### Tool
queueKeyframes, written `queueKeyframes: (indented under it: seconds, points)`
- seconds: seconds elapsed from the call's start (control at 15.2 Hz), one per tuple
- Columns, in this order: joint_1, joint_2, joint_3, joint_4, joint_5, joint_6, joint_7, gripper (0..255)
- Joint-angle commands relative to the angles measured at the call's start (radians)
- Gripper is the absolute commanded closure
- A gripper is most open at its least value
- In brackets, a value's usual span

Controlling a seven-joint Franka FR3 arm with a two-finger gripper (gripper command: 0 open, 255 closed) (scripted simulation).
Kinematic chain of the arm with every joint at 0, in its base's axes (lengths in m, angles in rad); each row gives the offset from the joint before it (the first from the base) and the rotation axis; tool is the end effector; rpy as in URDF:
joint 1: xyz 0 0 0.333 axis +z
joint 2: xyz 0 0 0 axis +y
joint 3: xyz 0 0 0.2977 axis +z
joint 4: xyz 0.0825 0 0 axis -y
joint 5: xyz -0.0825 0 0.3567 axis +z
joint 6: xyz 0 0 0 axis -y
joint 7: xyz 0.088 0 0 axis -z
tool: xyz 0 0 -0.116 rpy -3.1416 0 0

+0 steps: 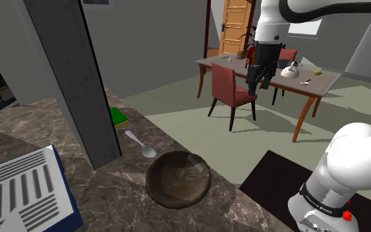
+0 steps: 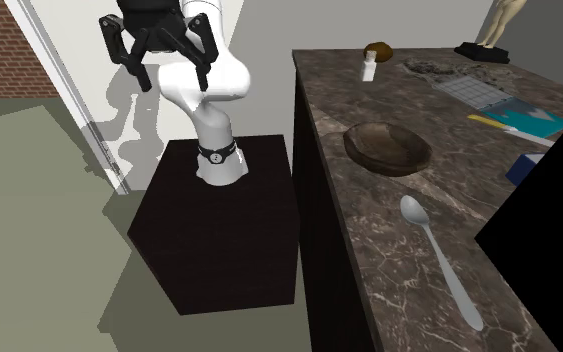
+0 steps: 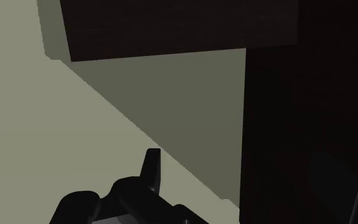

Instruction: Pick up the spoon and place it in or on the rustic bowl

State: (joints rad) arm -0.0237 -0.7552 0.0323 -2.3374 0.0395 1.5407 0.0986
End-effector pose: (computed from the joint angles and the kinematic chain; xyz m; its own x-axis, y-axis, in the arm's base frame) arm 0.2968 0.0098 0.5650 0.9942 -0.0983 -0.0432 -0.0990 -0.9950 -0.0132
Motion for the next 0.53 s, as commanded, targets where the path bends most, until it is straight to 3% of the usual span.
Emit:
queueKeyframes:
  seconds: [0.0, 0.46]
  points:
    - [0.000, 0.000, 0.000, 0.000, 0.000, 0.000, 0.000, 0]
    - [0.042, 0.190, 0.099, 0.071, 0.084, 0.109, 0.102, 0]
